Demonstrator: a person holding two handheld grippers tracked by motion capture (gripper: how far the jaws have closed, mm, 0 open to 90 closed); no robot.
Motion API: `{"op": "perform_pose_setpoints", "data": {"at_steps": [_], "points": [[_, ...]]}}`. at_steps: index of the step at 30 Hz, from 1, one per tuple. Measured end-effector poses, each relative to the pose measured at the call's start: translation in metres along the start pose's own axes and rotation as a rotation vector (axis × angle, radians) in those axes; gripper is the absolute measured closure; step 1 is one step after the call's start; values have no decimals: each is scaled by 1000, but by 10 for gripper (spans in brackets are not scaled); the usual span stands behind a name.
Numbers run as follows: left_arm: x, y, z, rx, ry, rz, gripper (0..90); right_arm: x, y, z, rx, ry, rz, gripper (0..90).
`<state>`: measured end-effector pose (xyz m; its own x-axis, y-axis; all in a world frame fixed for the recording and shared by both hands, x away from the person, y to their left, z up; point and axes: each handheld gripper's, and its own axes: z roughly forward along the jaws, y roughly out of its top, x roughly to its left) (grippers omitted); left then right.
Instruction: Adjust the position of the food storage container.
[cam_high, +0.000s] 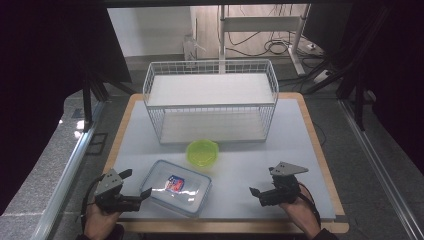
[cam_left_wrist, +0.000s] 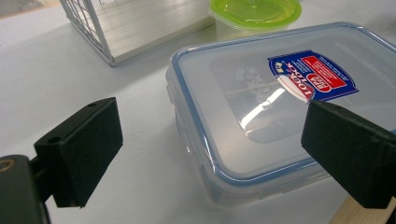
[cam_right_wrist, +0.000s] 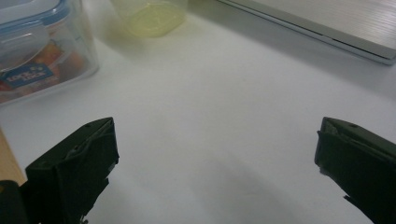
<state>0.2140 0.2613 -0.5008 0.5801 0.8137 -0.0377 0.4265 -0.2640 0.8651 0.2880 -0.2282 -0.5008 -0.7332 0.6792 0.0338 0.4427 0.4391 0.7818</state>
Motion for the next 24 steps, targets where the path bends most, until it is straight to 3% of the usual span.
{"op": "perform_pose_setpoints", "data": {"at_steps": [9, 19, 24], "points": [[1, -3, 2, -20, 8, 11, 46, -2, -1, 5, 23, -47, 13, 0], [0, -2, 2, -23, 4, 1, 41, -4, -2, 7, 55, -25, 32, 0], [0, -2, 3, -14, -3, -9, 38, -5, 1, 4, 41, -12, 34, 0]]}}
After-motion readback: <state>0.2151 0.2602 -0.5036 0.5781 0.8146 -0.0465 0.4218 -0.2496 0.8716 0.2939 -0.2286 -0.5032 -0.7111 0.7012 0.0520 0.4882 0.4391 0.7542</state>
